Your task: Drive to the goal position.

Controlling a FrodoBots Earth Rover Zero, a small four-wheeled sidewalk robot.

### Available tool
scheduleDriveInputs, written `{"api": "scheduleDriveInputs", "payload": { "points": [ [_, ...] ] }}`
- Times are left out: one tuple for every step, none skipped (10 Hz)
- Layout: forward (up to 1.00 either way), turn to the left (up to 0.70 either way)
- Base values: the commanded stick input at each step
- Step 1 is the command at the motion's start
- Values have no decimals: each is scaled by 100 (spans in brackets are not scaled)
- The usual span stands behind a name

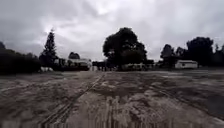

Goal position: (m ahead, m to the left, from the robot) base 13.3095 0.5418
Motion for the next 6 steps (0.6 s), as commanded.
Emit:
{"api": "scheduleDriveInputs", "payload": {
  "points": [
    [70, 0],
    [70, 0],
    [70, 0],
    [70, -30],
    [70, -15],
    [70, 0]
  ]
}}
